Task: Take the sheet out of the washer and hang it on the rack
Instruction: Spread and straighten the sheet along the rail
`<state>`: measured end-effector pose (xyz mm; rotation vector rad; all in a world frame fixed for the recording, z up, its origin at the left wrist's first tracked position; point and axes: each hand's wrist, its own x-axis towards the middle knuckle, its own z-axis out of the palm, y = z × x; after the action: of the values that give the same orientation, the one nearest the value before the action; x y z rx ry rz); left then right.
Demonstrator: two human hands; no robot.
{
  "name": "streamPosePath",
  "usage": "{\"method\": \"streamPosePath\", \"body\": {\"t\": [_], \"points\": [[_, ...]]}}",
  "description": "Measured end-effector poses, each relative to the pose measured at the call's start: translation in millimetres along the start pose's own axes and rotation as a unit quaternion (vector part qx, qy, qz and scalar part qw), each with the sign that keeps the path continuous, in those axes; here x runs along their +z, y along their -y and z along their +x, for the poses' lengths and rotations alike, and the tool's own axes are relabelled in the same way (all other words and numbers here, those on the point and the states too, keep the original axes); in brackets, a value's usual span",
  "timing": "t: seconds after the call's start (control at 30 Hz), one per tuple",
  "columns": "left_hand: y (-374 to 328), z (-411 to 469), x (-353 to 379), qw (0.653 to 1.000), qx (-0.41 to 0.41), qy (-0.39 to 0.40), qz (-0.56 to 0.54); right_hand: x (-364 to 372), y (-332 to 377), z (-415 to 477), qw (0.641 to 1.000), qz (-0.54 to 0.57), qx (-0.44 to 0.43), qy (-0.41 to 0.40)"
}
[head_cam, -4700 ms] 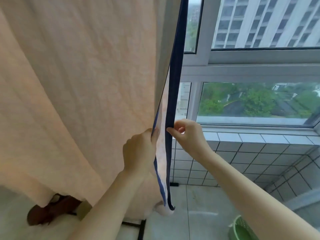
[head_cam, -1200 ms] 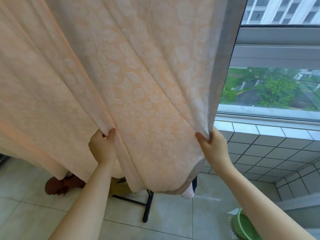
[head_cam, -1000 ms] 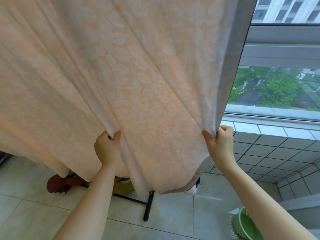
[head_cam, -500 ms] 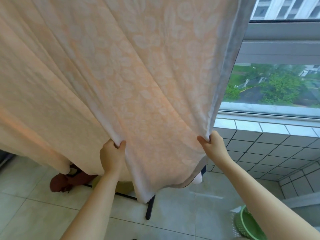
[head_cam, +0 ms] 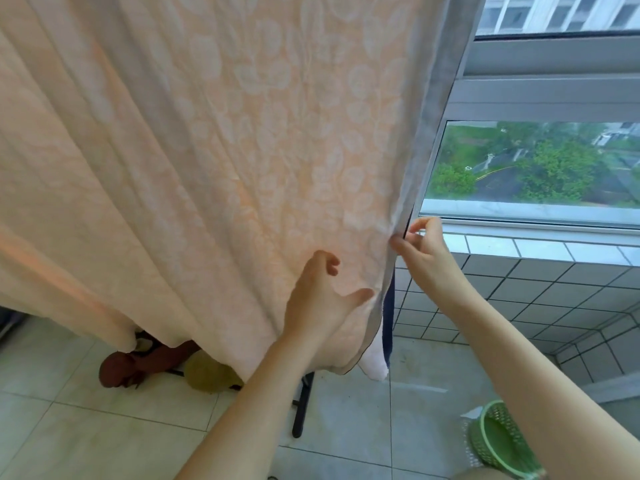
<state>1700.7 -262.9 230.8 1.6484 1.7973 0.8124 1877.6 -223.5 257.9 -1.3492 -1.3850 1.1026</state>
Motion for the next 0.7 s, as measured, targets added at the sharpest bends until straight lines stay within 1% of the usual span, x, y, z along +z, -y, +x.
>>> {"method": "streamPosePath", "body": {"t": [0.13, 0.23, 0.3, 0.33, 0.37, 0.47, 0.53, 0.6, 0.7], "points": [[-16.7, -5.0, 21.4, 0.996, 0.028, -0.031, 0.079, 6.7, 8.2, -4.5, 0.995, -0.072, -0.056, 0.050], [-16.8, -7.0, 25.8, 0.991, 0.046, -0.058, 0.112, 4.1, 10.7, -11.7, 0.989, -0.022, -0.073, 0.125], [-12.9, -7.4, 23.8, 0.993, 0.044, -0.069, 0.089, -1.4, 9.9, -17.0, 0.983, -0.009, -0.073, 0.171], [-9.0, -7.4, 22.3, 0.994, 0.042, -0.072, 0.075, -3.8, 7.6, -17.9, 0.981, -0.014, -0.070, 0.179], [-4.5, -7.5, 20.1, 0.994, 0.042, -0.075, 0.065, -5.2, 6.1, -18.4, 0.982, -0.023, -0.068, 0.173], [6.8, -10.0, 10.8, 0.994, 0.044, -0.089, 0.053, -5.7, 2.6, -15.1, 0.991, -0.053, -0.066, 0.105], [11.1, -10.4, 6.3, 0.994, 0.045, -0.091, 0.038, -5.2, -1.2, -10.3, 0.992, -0.085, -0.060, 0.073], [13.4, -10.3, 4.9, 0.995, 0.038, -0.087, 0.036, -3.6, -7.9, -6.0, 0.989, -0.125, -0.058, 0.052], [14.9, -11.4, 7.1, 0.995, 0.022, -0.074, 0.068, 2.5, -19.0, -5.4, 0.983, -0.174, -0.048, 0.036]]}}
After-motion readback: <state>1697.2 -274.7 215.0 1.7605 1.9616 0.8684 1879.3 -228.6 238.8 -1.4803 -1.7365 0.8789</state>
